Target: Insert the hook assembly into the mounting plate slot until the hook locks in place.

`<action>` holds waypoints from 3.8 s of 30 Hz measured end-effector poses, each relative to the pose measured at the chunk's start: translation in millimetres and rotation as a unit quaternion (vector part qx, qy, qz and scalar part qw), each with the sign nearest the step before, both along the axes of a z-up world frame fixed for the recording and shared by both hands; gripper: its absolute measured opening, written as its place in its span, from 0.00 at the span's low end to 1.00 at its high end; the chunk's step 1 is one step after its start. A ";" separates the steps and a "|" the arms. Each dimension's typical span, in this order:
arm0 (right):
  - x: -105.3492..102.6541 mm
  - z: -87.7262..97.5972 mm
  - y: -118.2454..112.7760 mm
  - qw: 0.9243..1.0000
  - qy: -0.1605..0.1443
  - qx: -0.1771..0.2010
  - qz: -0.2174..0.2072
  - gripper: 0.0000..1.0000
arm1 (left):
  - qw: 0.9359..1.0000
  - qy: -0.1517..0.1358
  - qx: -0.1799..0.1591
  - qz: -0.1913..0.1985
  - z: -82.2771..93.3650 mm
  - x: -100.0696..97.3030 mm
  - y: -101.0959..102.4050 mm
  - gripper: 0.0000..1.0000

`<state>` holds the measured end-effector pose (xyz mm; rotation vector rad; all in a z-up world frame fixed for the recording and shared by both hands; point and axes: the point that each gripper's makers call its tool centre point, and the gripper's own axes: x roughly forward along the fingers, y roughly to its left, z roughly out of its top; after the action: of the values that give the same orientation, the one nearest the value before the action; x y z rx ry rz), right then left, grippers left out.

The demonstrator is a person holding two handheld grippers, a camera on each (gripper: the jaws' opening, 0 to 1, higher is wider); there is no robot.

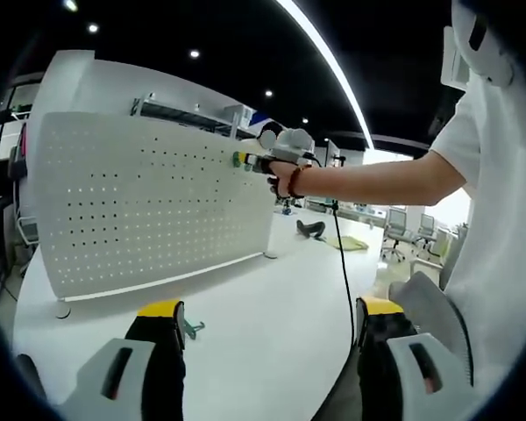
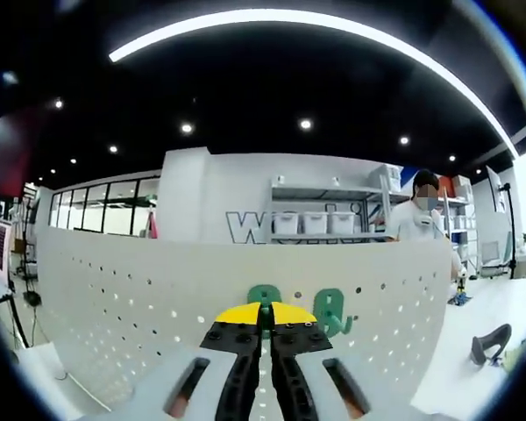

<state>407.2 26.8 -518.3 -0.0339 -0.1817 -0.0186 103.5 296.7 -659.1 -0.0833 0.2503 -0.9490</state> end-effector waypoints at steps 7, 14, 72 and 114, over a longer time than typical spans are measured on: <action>-0.5 -0.2 -0.9 1.000 0.001 0.009 -0.011 0.01 | 1.000 0.000 -0.002 0.002 0.6 0.2 0.4 0.83; 1.4 -2.5 -2.4 0.998 0.039 -0.034 -0.019 0.02 | 1.000 0.001 -0.001 0.003 0.0 -0.5 0.8 0.82; 4.3 -15.4 -0.2 0.994 0.100 -0.045 0.003 0.10 | 1.000 -0.006 -0.010 0.005 4.2 -4.5 -3.8 0.82; -100.1 -36.7 41.6 0.989 0.111 -0.037 0.089 0.29 | 0.999 -0.020 0.010 0.028 17.2 -24.1 -6.0 0.82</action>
<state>307.1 68.4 -555.0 -0.0938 0.0379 0.1696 79.4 290.7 -641.9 -0.0516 0.2188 -0.8922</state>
